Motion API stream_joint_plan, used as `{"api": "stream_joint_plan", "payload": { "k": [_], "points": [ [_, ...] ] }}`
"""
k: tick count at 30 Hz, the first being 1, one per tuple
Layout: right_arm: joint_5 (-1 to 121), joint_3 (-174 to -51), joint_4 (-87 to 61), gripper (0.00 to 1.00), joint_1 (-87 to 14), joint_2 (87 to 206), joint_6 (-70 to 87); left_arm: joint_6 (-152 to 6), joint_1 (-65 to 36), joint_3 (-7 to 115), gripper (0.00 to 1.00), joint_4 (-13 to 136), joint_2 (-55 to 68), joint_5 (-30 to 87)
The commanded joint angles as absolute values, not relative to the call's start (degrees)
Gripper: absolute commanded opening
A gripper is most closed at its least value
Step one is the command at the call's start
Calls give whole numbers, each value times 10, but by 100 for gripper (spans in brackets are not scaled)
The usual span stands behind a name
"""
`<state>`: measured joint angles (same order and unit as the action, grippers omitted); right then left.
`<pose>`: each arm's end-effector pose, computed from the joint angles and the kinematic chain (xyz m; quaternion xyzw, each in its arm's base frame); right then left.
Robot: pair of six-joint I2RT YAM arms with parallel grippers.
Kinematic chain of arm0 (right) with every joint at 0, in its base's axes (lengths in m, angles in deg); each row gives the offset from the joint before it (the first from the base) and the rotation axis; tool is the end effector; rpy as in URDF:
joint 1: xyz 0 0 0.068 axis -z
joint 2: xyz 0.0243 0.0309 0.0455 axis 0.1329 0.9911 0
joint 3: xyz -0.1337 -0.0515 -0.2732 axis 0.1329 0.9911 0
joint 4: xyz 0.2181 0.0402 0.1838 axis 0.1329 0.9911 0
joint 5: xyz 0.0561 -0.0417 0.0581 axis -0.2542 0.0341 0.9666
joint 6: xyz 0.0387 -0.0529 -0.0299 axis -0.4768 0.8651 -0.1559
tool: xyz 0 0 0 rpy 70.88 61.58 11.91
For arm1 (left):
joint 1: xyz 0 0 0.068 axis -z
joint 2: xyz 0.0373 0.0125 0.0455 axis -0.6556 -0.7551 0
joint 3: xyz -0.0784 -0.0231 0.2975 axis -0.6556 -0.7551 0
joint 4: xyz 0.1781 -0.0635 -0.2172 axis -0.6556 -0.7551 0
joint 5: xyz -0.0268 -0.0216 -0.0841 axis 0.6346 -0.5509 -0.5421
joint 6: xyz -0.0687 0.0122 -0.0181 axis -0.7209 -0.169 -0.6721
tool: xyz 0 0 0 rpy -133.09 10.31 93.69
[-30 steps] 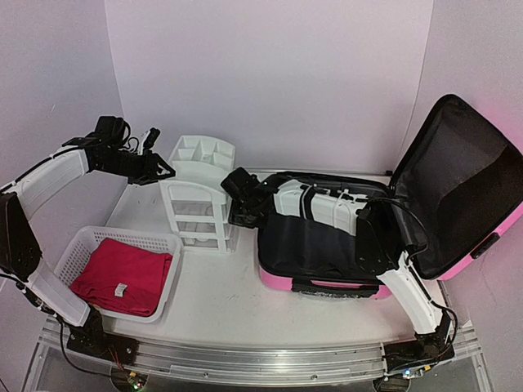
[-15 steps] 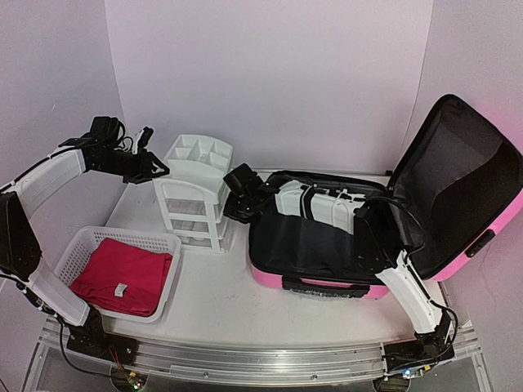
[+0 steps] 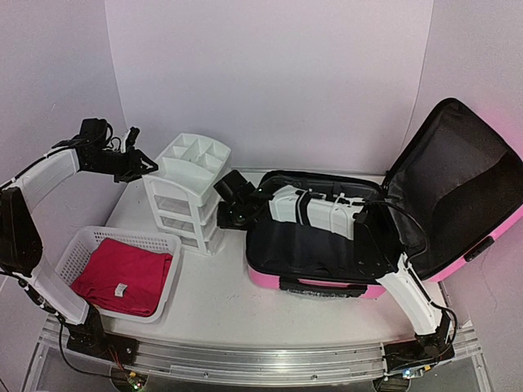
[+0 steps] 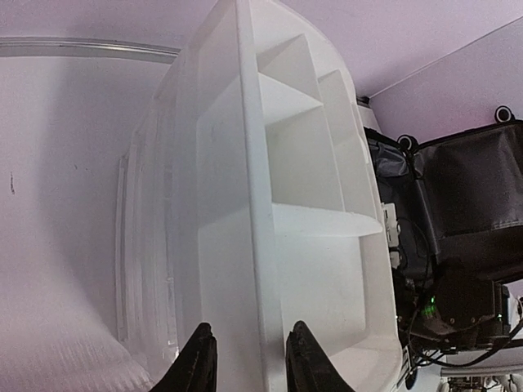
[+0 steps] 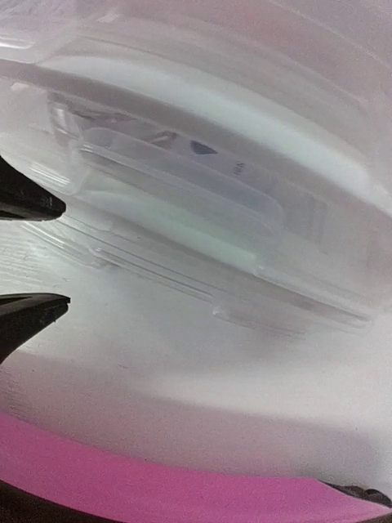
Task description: Open, take out, and arrange the luggage
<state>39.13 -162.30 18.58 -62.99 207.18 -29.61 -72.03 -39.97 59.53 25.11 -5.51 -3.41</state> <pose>0.3655 0.5045 0.1816 -0.0443 0.9289 0.1990 0.3092 0.3695 -0.0450 0.3463 0.0598 0.8717 -0.3535 0.3341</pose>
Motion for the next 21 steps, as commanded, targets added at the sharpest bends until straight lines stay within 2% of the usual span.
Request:
{"api": "stream_joint_plan", "payload": {
  "k": [1,7,13,15,16,19,21],
  "points": [
    [368,-1635,208,38,-672,2014,-209,-705,-420,576,29,210,-88,29],
    [359,-1628,208,42,-703,2007,-131,-706,-432,578,29,210,-92,23],
    [356,-1605,208,40,-729,2008,-51,-706,-435,578,29,210,-88,18],
    [365,-1587,208,35,-729,2001,-30,-706,-436,578,29,210,-88,15],
    [369,-1577,206,28,-729,1998,-17,-707,-436,578,29,209,-87,14],
    [359,-1562,185,0,-729,2002,21,-707,-435,579,29,210,-87,13],
    [348,-1570,176,0,-728,2013,39,-707,-435,578,29,210,-87,14]
  ]
}}
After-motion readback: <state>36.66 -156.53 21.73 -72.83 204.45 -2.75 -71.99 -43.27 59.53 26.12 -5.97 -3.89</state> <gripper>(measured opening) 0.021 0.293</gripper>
